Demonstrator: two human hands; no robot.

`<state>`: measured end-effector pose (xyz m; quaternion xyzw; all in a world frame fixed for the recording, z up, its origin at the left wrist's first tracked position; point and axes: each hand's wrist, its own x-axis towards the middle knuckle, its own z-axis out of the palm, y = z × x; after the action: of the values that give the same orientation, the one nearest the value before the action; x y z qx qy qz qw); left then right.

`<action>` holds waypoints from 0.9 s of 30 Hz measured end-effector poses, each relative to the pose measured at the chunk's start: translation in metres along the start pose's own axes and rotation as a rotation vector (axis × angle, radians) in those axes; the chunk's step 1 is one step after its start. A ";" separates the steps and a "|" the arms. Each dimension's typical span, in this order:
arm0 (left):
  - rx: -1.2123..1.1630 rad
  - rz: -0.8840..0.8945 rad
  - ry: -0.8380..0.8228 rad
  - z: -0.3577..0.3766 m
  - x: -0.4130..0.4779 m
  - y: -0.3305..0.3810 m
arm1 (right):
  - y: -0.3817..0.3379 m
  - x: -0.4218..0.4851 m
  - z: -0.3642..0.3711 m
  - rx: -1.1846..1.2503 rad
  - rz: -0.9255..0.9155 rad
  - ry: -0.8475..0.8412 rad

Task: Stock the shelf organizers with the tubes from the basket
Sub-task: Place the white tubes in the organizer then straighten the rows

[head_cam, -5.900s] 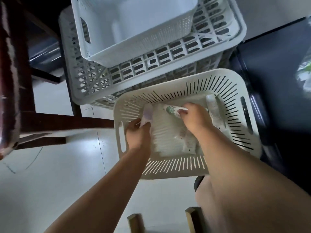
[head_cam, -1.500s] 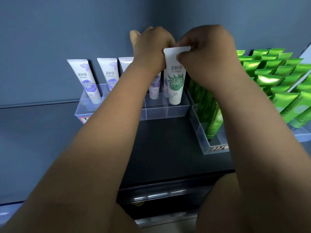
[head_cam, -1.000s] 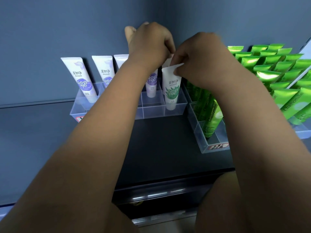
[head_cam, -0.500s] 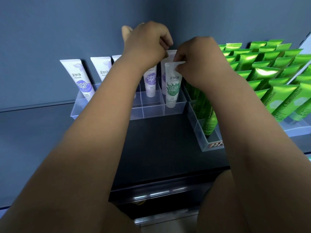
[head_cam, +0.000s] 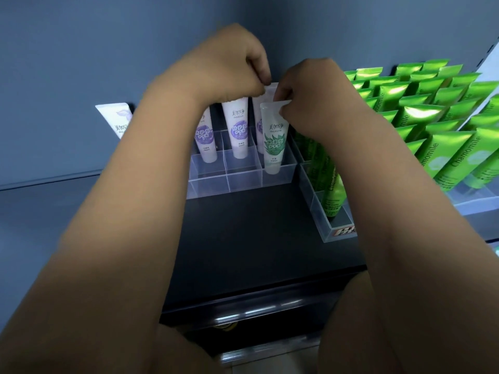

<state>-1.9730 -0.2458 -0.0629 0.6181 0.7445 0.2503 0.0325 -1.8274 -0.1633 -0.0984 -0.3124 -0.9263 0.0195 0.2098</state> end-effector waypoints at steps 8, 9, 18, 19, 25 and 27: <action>0.164 0.000 -0.125 0.006 -0.006 0.013 | -0.003 0.001 -0.002 -0.076 -0.045 0.007; 0.179 0.002 -0.124 0.007 -0.006 0.013 | -0.003 0.000 -0.003 -0.071 -0.042 0.005; 0.170 -0.007 -0.102 0.008 -0.008 0.013 | -0.005 -0.004 -0.008 -0.074 -0.038 -0.013; 0.170 -0.015 -0.101 0.008 -0.008 0.013 | -0.005 -0.004 -0.009 -0.070 -0.032 -0.014; 0.242 -0.054 -0.034 -0.003 -0.016 0.018 | -0.007 -0.012 -0.007 0.012 0.017 0.049; 0.266 -0.076 0.063 -0.011 -0.023 0.019 | -0.010 -0.019 -0.009 0.061 0.066 0.120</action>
<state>-1.9538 -0.2691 -0.0517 0.5802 0.7946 0.1672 -0.0638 -1.8163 -0.1833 -0.0956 -0.3368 -0.9003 0.0356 0.2736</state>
